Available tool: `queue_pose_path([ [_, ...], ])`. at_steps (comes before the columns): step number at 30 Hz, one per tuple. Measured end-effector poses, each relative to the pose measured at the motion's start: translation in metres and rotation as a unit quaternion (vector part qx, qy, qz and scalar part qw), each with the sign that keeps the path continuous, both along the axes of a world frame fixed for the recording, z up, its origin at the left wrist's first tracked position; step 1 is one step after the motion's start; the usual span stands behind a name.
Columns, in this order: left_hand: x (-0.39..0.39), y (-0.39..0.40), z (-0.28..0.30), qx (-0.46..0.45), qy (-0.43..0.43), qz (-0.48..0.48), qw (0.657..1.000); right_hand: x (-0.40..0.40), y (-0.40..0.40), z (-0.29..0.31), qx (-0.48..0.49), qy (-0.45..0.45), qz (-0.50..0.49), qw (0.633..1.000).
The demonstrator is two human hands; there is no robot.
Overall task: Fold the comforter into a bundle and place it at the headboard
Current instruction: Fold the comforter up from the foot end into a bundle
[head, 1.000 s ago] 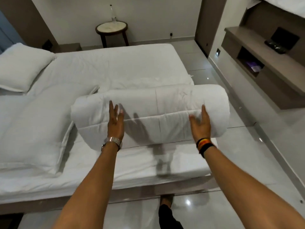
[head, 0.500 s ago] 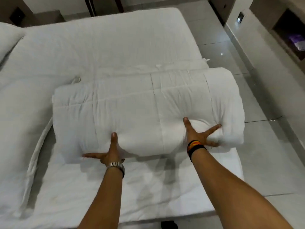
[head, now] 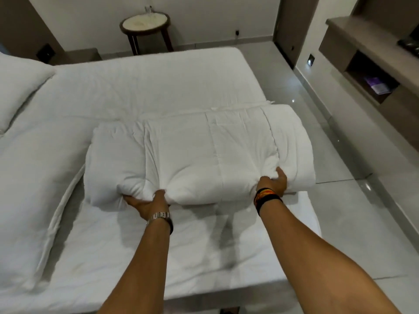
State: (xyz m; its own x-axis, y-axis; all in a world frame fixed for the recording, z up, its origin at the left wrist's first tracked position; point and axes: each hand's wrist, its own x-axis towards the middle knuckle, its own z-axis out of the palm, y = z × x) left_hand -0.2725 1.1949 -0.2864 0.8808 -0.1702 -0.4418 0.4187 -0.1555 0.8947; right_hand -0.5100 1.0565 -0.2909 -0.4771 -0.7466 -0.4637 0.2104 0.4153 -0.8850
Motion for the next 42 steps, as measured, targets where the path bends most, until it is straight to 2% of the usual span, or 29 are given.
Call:
queue_pose_path([
  [5, -0.045, 0.092, 0.070, -0.041, -0.071, -0.012, 0.997, -0.045, 0.071, 0.049, 0.006, 0.023, 0.027, 0.999],
  [8, -0.053, 0.152, 0.098, -0.073, -0.055, -0.002, 0.996, -0.061, 0.119, 0.069, -0.022, 0.020, 0.025, 0.999],
  [11, -0.045, 0.195, 0.102, 0.011, -0.013, -0.042, 0.999, -0.060, 0.163, 0.093, -0.059, 0.006, 0.073, 0.996],
  [13, -0.044, 0.215, 0.091, 0.092, -0.041, -0.161, 0.982, -0.054, 0.182, 0.100, -0.086, 0.051, 0.159, 0.982],
  [14, -0.045, 0.223, 0.080, 0.136, -0.078, -0.234, 0.960, -0.049, 0.188, 0.096, -0.108, 0.102, 0.224, 0.963],
  [15, -0.046, 0.230, 0.062, 0.187, -0.129, -0.304, 0.925, -0.045, 0.194, 0.088, -0.127, 0.178, 0.317, 0.923],
  [16, -0.047, 0.237, 0.042, 0.242, -0.194, -0.358, 0.880, -0.042, 0.202, 0.074, -0.132, 0.274, 0.419, 0.855],
  [18, -0.052, 0.243, 0.001, 0.351, -0.338, -0.376, 0.788, -0.040, 0.210, 0.033, -0.150, 0.475, 0.542, 0.677],
  [19, -0.054, 0.241, -0.014, 0.382, -0.390, -0.360, 0.757, -0.039, 0.212, 0.016, -0.173, 0.539, 0.555, 0.610],
  [20, -0.054, 0.237, -0.019, 0.404, -0.415, -0.348, 0.737, -0.038, 0.212, 0.006, -0.195, 0.574, 0.551, 0.573],
  [21, -0.052, 0.231, -0.021, 0.419, -0.436, -0.338, 0.721, -0.037, 0.208, -0.002, -0.217, 0.594, 0.541, 0.555],
  [24, -0.030, 0.189, -0.026, 0.427, -0.472, -0.329, 0.698, -0.017, 0.163, -0.013, -0.238, 0.633, 0.510, 0.532],
  [28, 0.024, 0.091, -0.015, 0.412, -0.492, -0.281, 0.714, 0.032, 0.071, -0.022, -0.181, 0.649, 0.518, 0.526],
  [32, 0.080, 0.014, -0.015, 0.422, -0.537, -0.300, 0.666, 0.065, 0.014, -0.025, -0.160, 0.650, 0.539, 0.511],
  [34, 0.097, 0.001, -0.033, 0.430, -0.533, -0.321, 0.654, 0.080, -0.007, -0.017, -0.205, 0.654, 0.535, 0.493],
  [36, 0.102, 0.000, -0.053, 0.439, -0.511, -0.331, 0.661, 0.093, -0.031, -0.017, -0.227, 0.655, 0.548, 0.469],
  [42, 0.109, -0.015, -0.098, 0.467, -0.462, -0.375, 0.655, 0.120, -0.057, -0.079, -0.119, 0.632, 0.621, 0.448],
])
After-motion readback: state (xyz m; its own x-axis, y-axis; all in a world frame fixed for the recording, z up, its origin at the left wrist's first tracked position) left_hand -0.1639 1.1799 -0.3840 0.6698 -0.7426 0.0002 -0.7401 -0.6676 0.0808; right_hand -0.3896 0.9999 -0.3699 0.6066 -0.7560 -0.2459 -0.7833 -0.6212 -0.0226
